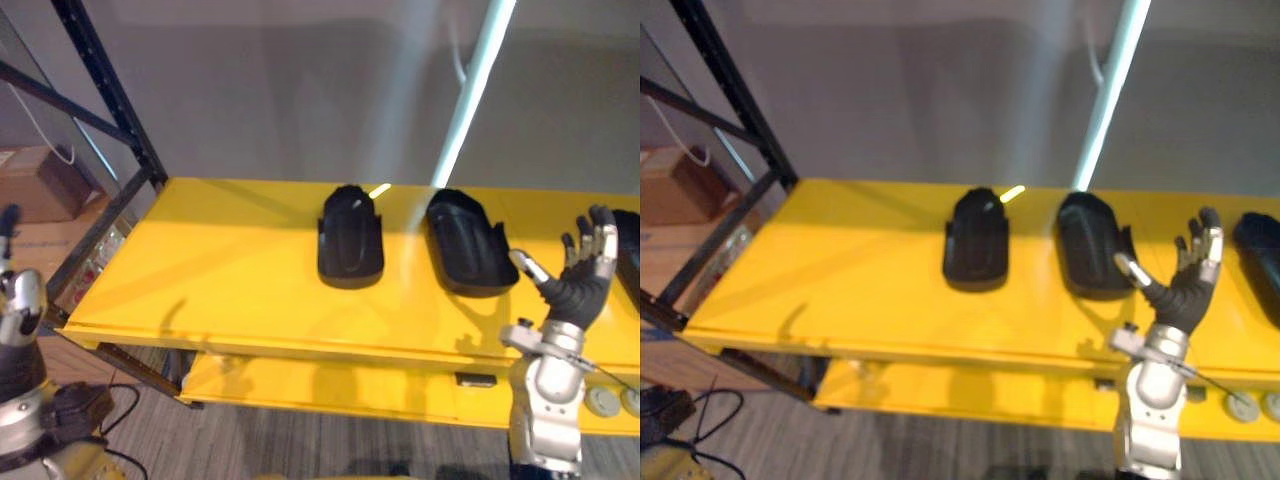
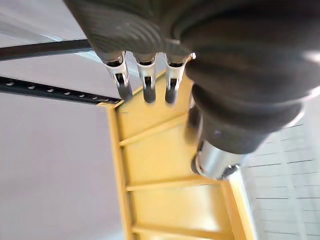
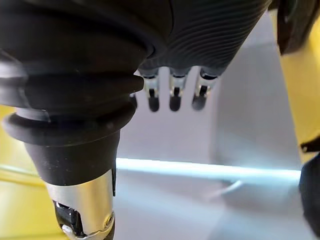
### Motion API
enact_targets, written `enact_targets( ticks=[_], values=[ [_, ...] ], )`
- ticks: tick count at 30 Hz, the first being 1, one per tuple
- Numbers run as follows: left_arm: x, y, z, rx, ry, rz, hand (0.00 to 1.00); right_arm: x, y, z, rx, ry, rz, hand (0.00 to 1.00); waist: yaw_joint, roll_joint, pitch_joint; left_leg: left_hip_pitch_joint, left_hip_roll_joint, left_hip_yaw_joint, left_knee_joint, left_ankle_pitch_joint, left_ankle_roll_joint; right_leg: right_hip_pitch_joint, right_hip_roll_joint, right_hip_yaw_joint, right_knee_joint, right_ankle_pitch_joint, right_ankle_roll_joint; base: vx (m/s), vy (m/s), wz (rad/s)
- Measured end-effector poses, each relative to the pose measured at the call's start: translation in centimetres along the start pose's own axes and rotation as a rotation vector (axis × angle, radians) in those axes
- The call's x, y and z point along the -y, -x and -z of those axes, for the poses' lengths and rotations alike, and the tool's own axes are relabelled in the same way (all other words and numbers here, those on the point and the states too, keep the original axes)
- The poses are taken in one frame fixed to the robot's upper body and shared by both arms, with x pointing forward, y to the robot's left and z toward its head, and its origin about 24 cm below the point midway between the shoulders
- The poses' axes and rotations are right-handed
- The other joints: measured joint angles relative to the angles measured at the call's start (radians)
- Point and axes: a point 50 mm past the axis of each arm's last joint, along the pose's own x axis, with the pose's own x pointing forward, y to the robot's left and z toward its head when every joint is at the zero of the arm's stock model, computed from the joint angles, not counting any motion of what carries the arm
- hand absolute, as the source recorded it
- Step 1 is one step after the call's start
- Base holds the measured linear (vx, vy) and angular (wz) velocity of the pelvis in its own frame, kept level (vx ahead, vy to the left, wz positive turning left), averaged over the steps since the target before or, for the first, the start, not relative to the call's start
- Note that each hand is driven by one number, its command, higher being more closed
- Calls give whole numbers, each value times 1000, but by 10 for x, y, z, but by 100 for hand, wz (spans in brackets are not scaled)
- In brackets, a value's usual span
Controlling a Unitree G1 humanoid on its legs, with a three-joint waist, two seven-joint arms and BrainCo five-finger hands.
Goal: Walk over and take plastic housings, then place them on the shelf
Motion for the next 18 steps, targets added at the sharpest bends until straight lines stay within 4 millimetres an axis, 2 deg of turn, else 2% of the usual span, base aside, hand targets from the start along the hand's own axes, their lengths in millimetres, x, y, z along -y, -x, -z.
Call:
enact_targets(
  ticks=[2, 4, 7, 11, 12, 13, 15, 18],
  values=[
    [9, -3, 3, 19, 42, 0, 0, 0, 1, 1, -1, 16, 21, 0, -2, -1, 0, 4, 7, 31, 2, 0, -1, -19, 8, 32, 2, 5, -1, 37, 10, -38],
    [19, -6, 7, 27, 85, 12, 0, 2, 1, 1, 2, 36, 41, 0, -19, -6, 1, 9, 13, 60, 2, -4, -6, -35, 18, 64, 2, 11, -4, 41, 4, -50],
    [38, -9, 16, 14, 190, 24, 0, 17, 7, 4, -19, 94, 88, 0, -49, -13, 5, 55, 35, 139, 5, -27, -18, -41, 44, 135, 2, 17, -10, 29, 3, -73],
    [54, -7, 34, -66, 278, 18, 0, 57, 19, -10, 5, 216, 185, 0, -114, -6, 9, 75, 61, 241, 57, -84, -26, -67, 76, 236, 2, 23, -11, 2, 8, -75],
    [59, -8, 40, -87, 283, 26, 0, 64, 21, -11, 2, 240, 202, 0, -140, -5, 12, 80, 65, 268, 68, -94, -28, -77, 83, 260, 1, 26, -11, -11, 5, -71],
    [63, -8, 43, -95, 281, 33, 0, 68, 23, -12, -2, 254, 211, 0, -148, -3, 12, 84, 66, 278, 70, -98, -29, -84, 87, 273, 1, 28, -10, -2, 9, -65],
    [75, -10, 50, -123, 289, 48, 0, 83, 34, -13, -29, 311, 234, 0, -190, 4, 17, 94, 66, 317, 69, -101, -30, -97, 94, 305, 1, 32, -9, 5, 4, -49],
    [85, -12, 52, -142, 308, 62, 0, 95, 44, -17, -31, 343, 263, 0, -216, 24, 39, 107, 65, 340, 62, -101, -30, -101, 98, 324, 1, 37, -8, -10, -7, -20]
  ],
)
